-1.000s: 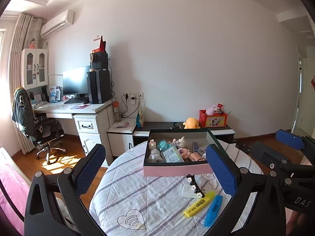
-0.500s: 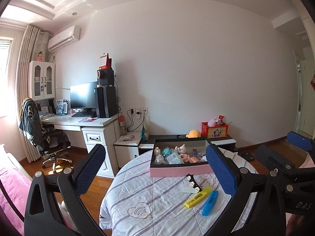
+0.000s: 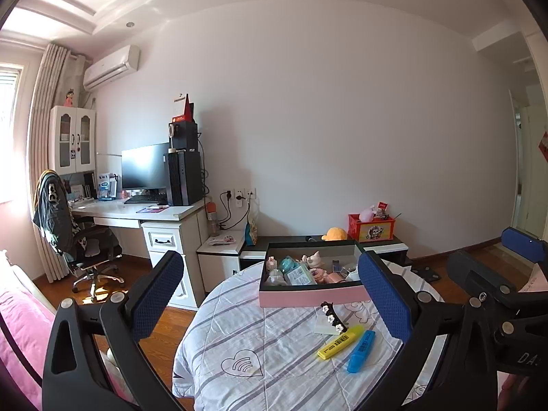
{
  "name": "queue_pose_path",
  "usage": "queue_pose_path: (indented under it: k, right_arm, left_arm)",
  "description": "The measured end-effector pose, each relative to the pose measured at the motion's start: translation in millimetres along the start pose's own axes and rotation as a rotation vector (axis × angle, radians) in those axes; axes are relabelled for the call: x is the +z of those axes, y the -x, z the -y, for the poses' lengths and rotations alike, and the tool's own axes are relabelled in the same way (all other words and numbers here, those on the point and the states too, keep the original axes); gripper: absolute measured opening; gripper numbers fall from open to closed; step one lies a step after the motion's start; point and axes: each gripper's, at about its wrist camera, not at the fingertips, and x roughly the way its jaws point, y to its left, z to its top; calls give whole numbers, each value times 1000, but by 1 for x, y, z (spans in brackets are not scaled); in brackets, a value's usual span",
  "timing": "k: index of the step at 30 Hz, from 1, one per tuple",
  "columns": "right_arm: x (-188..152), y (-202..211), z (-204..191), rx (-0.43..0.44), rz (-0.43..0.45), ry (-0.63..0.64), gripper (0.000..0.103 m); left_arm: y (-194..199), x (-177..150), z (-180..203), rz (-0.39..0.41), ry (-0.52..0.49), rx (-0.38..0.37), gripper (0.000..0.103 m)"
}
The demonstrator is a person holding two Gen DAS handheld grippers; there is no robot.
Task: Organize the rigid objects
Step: 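Withdraw both tools from the pink box back toward the remaining items, then grasp the yellow highlighter with the left tool while the right tool grasps the blue highlighter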
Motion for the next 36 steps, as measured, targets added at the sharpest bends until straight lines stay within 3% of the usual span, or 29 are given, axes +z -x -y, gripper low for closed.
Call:
queue_pose_path:
  k: [20, 29, 36]
  right_arm:
    - [-7, -20, -3, 7, -59, 8, 103]
    - [-34, -61, -1, 22, -173, -2, 103]
    - [-84, -116, 10, -13, -358, -35, 103]
  left_arm:
    - [-29, -11, -4, -72, 6, -12, 103]
    - [-82, -59, -4, -267, -13, -97, 103]
    - [-122, -110, -5, -409, -58, -50, 103]
